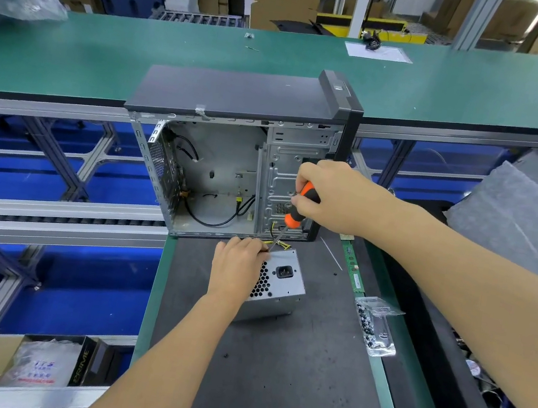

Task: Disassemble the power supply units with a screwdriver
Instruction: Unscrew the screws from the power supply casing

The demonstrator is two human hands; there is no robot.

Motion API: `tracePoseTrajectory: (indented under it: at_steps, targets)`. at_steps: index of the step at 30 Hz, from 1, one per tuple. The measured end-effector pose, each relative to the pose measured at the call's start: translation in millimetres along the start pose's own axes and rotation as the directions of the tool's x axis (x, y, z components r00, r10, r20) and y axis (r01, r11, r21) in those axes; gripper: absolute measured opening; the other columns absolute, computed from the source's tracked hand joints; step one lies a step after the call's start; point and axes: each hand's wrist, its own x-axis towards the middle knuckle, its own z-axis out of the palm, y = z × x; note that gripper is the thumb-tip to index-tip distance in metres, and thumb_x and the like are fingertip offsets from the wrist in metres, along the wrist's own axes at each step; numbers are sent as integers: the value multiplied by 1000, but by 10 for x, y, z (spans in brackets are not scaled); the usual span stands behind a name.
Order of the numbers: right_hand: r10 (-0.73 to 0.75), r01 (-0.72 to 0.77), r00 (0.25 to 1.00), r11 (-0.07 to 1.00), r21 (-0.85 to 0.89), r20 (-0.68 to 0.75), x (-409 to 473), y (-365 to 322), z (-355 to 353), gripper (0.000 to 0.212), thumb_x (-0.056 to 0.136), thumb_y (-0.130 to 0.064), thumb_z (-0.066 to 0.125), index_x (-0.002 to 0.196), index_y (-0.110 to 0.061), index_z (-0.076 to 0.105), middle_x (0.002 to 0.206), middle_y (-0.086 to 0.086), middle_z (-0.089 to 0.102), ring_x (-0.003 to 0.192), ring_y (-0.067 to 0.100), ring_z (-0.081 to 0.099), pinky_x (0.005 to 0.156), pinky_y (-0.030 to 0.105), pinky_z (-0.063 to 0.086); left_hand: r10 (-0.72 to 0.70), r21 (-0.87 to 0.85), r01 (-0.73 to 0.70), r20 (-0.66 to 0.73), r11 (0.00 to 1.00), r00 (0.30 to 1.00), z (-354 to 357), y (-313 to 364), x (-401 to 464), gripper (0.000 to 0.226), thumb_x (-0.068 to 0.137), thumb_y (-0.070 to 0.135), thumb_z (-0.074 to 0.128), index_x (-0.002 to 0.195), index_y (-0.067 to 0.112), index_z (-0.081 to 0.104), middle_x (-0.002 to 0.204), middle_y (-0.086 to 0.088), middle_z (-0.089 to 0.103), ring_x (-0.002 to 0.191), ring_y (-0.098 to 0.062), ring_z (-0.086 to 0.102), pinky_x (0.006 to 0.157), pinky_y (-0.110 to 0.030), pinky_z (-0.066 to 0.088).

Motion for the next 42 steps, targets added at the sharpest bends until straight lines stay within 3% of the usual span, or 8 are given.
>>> tracePoseTrajectory:
  at_steps: [7, 13, 24, 28, 32, 36, 38, 42]
  targets:
    - [-2, 2, 1000, 999, 34, -7, 22, 44, 12, 18, 96, -39, 53, 98, -21, 49, 94, 3, 53, 86, 24, 53, 77, 40, 51, 26, -108, -11, 136, 994, 990, -56, -59, -102, 74, 68, 77, 65, 120, 24, 65, 111, 14, 65, 108, -15, 50, 94, -32, 34]
    - [0, 0, 1000, 999, 52, 3, 34, 59, 59, 18, 97, -40, 53, 98, -23, 47, 91, 0, 49, 87, 23, 53, 74, 36, 48, 1, -116, 1, 16, 993, 1000, -16, -62, -108, 19, 97, 31, 62, 110, 22, 72, 104, 10, 72, 100, -22, 56, 85, -36, 36]
    - [-39, 38, 999, 999, 31, 38, 113, 7, 49, 28, 93, -40, 62, 107, -18, 52, 94, 2, 53, 89, 24, 53, 68, 31, 42, -53, -171, 50, -18, 984, 998, -19, -46, -70, 14, 94, 27, 68, 104, 22, 77, 93, 9, 75, 87, -20, 55, 83, -36, 37]
    - [42, -43, 999, 999, 29, 29, 168, -65, -30, 54, 80, -67, 64, 103, -22, 45, 78, -5, 39, 65, 15, 43, 51, 28, 29, -54, -161, 52, -7, 986, 999, -24, -46, -67, 15, 94, 29, 67, 104, 22, 76, 94, 10, 75, 90, -20, 55, 85, -35, 37]
    - [86, -90, 996, 944, -318, -29, 248, -221, -18, 79, 83, -83, 21, 81, -10, 52, 68, 2, 43, 56, 17, 39, 51, 32, 31, -54, -170, 69, 92, 983, 994, -41, -41, -79, 48, 82, 59, 67, 112, 22, 71, 101, 12, 70, 98, -15, 49, 98, -32, 35]
    - [-93, 100, 987, 994, -45, 134, 283, -226, -61, 27, 94, -46, 54, 100, -22, 44, 88, 3, 52, 76, 22, 51, 64, 35, 42, 54, -43, -46, 218, 998, 974, -92, -88, -134, 96, 53, 93, 56, 122, 27, 59, 117, 16, 59, 110, -12, 43, 98, -28, 32]
    - [-94, 84, 979, 994, 65, 182, 275, -226, -65, 27, 91, -41, 59, 104, -24, 43, 89, 0, 52, 81, 23, 52, 66, 35, 43, 74, -2, -76, 257, 997, 964, -85, -115, -137, 109, 47, 95, 56, 130, 25, 54, 128, 15, 55, 119, -12, 40, 102, -29, 31]
    - [49, -28, 996, 961, -275, 71, 302, -268, -63, 55, 94, -65, 37, 113, -15, 50, 82, -2, 41, 80, 29, 50, 63, 35, 38, 48, 26, -57, 253, 998, 966, -69, -97, -134, 110, 47, 90, 57, 135, 24, 49, 131, 15, 53, 121, -12, 39, 104, -29, 30]
